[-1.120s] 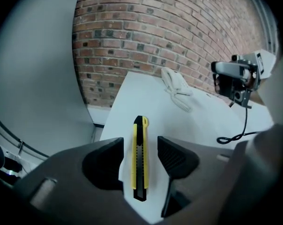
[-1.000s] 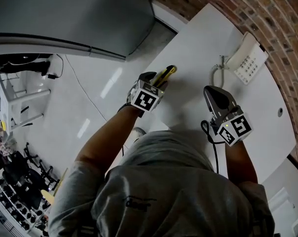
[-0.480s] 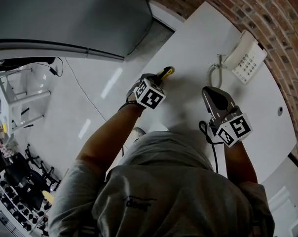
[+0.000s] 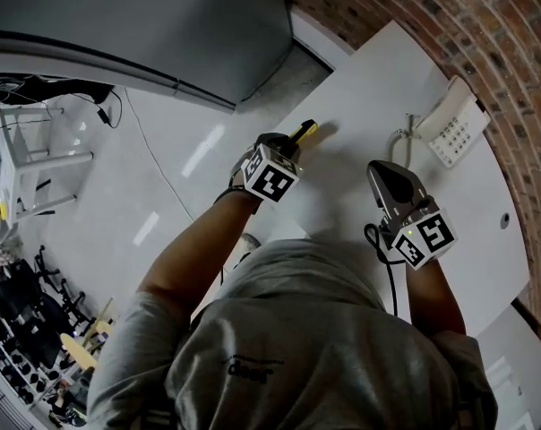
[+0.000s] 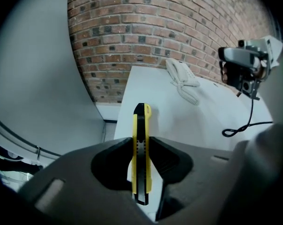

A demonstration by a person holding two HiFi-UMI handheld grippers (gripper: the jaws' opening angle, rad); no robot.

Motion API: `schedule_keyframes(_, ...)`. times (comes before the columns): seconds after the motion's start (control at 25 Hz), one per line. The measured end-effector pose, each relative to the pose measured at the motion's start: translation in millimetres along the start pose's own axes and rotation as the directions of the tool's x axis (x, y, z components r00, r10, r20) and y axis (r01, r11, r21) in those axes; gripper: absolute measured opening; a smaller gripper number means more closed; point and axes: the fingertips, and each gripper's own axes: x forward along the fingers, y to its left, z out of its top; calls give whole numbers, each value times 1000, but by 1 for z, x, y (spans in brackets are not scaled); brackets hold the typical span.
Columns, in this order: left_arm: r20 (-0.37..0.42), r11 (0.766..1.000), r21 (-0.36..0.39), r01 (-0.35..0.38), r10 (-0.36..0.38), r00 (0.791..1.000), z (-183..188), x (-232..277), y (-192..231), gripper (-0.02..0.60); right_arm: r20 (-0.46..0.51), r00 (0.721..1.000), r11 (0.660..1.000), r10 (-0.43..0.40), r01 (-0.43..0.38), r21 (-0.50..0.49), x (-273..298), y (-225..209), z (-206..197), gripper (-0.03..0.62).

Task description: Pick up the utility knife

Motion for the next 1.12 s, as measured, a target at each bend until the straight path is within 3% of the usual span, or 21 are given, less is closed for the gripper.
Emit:
schedule_keyframes(0.36,108,990,-130,-50,64,992,-14,-61,35,115,-18,995,993,103,-104,-57,40,38,21,9)
schedule_keyframes(0.64,149,966,-223,-128,164,975,-57,-120,68,115,-62,977,971,206,-212,-113,82,92,31,9)
schedule_keyframes(0.92,153,910,-359,-208,277,949,-131,-177,94,115,-123,944,933,307,-324,-159,128,157,29,9)
schedule_keyframes(1.12,163,840,-484,-245,362,918,-197,-224,107,115,-177,909,898,376,-405,-171,160,217,17,9)
